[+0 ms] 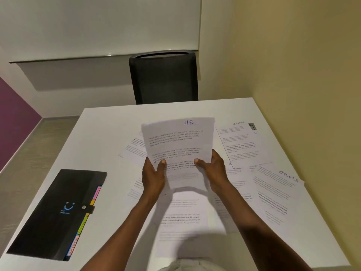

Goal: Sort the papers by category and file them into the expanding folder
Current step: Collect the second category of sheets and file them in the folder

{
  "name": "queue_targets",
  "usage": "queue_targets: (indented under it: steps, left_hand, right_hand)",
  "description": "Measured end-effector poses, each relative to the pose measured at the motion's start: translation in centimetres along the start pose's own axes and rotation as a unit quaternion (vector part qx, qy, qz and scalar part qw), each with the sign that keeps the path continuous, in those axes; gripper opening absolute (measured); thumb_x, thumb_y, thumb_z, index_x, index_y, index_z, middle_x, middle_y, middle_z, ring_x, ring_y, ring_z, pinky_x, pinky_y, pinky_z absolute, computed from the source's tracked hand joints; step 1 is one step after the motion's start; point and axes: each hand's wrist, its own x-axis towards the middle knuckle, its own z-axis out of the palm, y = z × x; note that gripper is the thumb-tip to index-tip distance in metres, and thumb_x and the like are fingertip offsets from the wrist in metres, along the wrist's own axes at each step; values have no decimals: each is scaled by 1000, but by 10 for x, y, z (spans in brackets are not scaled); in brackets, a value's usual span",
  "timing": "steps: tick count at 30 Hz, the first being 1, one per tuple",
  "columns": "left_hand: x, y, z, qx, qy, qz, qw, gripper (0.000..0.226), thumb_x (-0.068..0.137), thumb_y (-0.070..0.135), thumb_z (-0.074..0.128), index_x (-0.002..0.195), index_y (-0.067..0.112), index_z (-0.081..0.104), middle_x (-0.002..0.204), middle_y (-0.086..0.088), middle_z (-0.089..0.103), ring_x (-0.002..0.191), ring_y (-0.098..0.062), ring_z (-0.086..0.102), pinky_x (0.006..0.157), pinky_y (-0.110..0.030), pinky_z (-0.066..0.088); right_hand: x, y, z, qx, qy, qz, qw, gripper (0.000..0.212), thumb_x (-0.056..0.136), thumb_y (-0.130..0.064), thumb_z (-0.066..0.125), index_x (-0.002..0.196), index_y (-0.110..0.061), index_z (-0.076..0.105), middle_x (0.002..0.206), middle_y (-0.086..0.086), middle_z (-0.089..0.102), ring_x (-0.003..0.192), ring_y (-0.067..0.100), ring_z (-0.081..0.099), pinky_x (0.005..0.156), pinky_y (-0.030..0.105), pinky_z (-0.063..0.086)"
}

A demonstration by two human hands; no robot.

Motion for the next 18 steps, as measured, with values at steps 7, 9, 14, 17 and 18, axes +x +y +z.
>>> queue_targets:
  steps: [7, 9, 14, 17, 18]
  left_hand:
    - [-27, -44, 1, 0, -17, -13, 1000, 33, 98, 19, 58, 129, 21, 47, 118, 7, 62, 102, 2, 60, 73, -5, 46]
    - [-34, -66, -1, 26, -41, -45, 998, 38, 98, 19, 59, 134, 16, 46, 124, 0, 62, 108, -13, 59, 82, -17, 49]
    - [-41, -72, -3, 16, -24, -72, 997, 42, 99, 15, 55, 139, 13, 43, 124, 2, 59, 111, -14, 55, 86, -19, 45]
    - [-41, -73, -2, 19, -25, -82, 996, 42, 100, 15, 54, 140, 11, 41, 125, 1, 58, 112, -16, 54, 93, -27, 44]
    - [-41, -74, -1, 22, -29, -87, 996, 40, 100, 14, 53, 139, 11, 42, 123, 2, 57, 110, -15, 54, 95, -29, 46]
  right_hand:
    - [-22, 37, -8, -34, 2, 33, 999, 33, 83, -7, 74, 113, -19, 64, 101, -6, 71, 97, 16, 68, 69, 15, 51]
    - [-30, 59, -10, -52, -24, 65, 996, 34, 84, -4, 71, 111, -23, 63, 100, -10, 70, 101, 19, 67, 67, 14, 52]
    - [-30, 64, -8, -77, -26, 73, 994, 37, 86, -6, 69, 117, -24, 62, 102, -14, 68, 96, 6, 64, 73, 16, 50]
    - [-29, 68, -8, -84, -32, 71, 993, 36, 85, -7, 70, 115, -25, 61, 102, -13, 68, 97, 9, 65, 72, 15, 49]
    - [-30, 72, -7, -83, -35, 80, 993, 37, 85, -7, 71, 116, -24, 61, 102, -12, 69, 99, 11, 65, 71, 15, 49]
